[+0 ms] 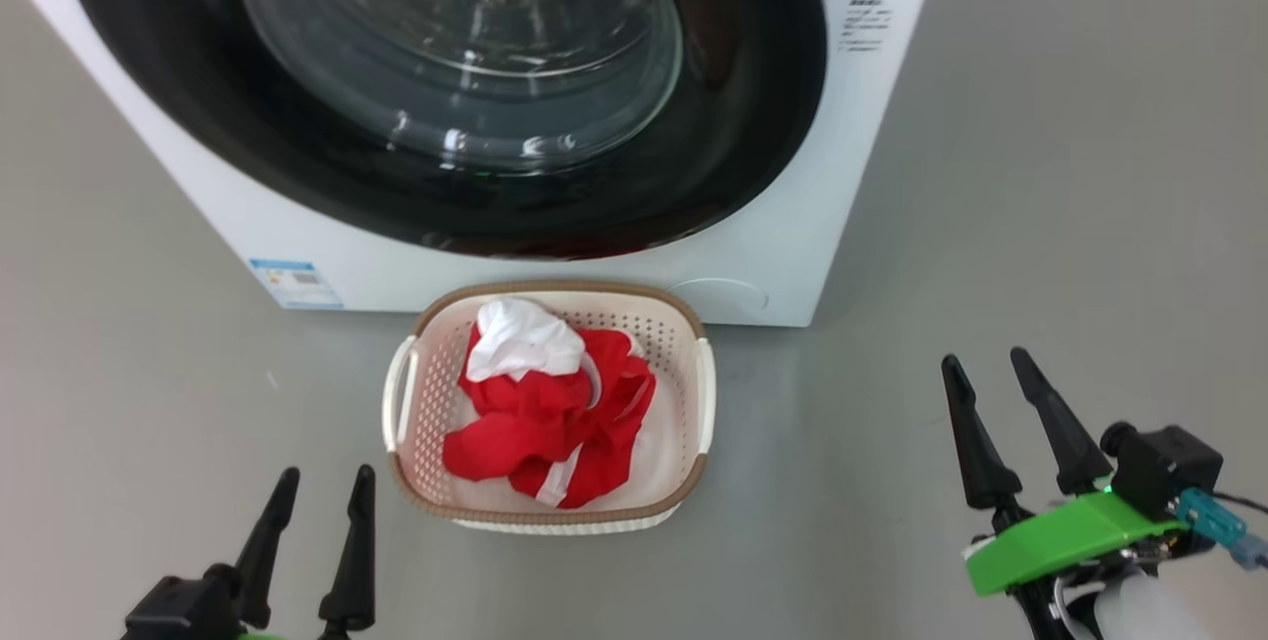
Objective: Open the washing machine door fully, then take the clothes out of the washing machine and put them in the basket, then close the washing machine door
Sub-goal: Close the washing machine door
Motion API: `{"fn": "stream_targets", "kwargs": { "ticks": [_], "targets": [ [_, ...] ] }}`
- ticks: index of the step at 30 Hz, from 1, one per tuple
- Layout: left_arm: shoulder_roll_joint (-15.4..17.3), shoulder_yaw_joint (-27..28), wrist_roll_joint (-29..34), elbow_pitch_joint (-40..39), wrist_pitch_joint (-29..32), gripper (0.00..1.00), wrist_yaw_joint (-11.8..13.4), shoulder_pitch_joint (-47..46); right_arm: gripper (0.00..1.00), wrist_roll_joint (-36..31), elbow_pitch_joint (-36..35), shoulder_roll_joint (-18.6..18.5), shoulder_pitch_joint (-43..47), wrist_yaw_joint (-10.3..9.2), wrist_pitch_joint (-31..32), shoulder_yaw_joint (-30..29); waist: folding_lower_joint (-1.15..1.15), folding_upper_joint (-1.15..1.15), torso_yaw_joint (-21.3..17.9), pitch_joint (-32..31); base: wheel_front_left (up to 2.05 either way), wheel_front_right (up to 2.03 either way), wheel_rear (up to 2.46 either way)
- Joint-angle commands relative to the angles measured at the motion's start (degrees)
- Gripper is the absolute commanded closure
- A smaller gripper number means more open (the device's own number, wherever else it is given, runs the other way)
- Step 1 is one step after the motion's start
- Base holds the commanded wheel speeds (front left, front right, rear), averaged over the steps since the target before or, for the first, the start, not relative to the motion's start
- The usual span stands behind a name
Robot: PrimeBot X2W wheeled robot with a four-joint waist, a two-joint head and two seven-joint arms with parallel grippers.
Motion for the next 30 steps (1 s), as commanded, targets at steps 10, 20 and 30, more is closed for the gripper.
{"fn": "stream_targets", "kwargs": {
  "ticks": [10,20,30],
  "targets": [
    [1.11,3.63,1.58,-1.99,-0.52,0.00,-0.32,2.60,0.00,-0.13,-2.05,-0.04,4.99,-0.06,-0.32,0.02,0.00,0.00,-4.50,-4.43,0.00,0.00,0.00],
    [1.36,4.55,2.19,-2.85,-0.52,0.00,-0.32,5.13,0.00,-0.09,-2.55,-0.49,8.80,-0.06,-0.32,-0.60,0.00,0.00,-6.55,-6.80,0.00,0.00,0.00],
    [1.20,5.41,2.39,-3.78,-0.52,0.00,-0.32,7.10,0.00,-0.14,-2.80,-0.59,11.16,-0.06,-0.32,-1.23,0.00,0.00,-7.87,-8.16,0.00,0.00,0.00]
  ]
}}
